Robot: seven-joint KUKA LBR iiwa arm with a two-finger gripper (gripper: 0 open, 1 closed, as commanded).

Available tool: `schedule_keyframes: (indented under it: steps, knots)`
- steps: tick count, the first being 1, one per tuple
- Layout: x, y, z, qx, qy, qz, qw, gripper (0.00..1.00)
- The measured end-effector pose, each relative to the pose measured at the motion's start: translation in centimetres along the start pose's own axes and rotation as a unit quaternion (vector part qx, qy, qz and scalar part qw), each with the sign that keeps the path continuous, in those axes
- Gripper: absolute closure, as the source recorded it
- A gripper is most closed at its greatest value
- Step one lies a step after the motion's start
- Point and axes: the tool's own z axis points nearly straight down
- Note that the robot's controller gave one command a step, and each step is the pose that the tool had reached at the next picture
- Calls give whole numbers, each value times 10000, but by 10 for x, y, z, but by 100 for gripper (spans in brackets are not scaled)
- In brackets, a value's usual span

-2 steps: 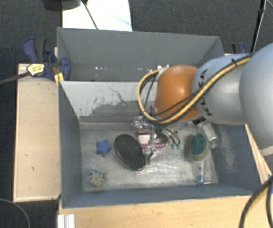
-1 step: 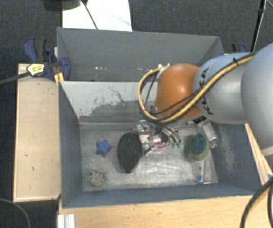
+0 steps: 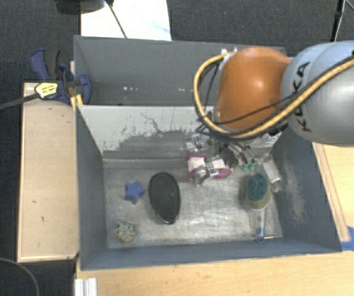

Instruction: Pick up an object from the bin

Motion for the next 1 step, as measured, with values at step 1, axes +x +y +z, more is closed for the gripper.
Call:
schedule_keyframes:
  steps: [1]
  knots:
    - [16, -5, -80, 4, -1, -129, 9999, 100]
